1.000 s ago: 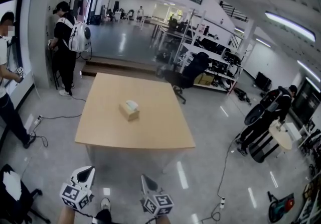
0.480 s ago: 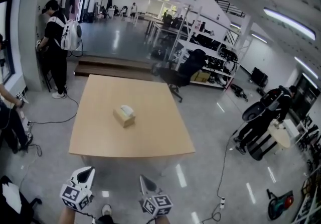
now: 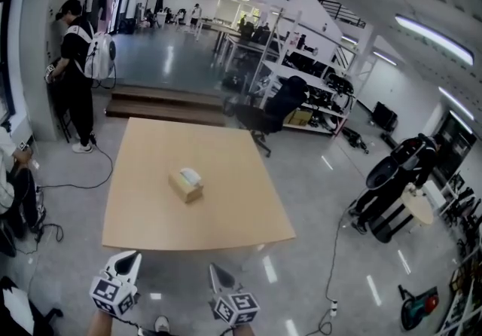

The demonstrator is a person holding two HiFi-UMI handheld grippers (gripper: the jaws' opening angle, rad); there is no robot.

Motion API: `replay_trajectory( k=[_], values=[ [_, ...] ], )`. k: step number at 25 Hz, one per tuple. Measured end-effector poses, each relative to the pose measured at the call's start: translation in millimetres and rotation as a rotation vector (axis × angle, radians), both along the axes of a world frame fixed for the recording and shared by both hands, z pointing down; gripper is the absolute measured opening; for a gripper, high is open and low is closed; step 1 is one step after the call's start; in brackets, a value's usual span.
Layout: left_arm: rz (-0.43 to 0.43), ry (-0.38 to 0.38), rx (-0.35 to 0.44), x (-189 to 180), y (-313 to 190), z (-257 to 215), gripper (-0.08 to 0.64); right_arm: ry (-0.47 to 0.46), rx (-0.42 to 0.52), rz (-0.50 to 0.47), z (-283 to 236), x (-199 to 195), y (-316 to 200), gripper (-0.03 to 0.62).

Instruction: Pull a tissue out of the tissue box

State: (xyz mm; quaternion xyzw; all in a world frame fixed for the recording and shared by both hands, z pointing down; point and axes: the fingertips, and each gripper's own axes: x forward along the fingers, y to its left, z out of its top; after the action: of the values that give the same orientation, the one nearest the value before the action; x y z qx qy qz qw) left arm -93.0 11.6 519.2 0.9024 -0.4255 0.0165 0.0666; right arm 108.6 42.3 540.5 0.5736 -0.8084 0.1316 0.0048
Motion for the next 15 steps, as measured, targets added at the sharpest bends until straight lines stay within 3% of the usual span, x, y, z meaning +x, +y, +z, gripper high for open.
replay_trajectory(
  k=[15],
  values=[
    [0.031, 0.016, 0.008, -15, -66, 1, 0.008, 0.025, 0.016, 0.043, -5, -12, -57, 0.011]
  ],
)
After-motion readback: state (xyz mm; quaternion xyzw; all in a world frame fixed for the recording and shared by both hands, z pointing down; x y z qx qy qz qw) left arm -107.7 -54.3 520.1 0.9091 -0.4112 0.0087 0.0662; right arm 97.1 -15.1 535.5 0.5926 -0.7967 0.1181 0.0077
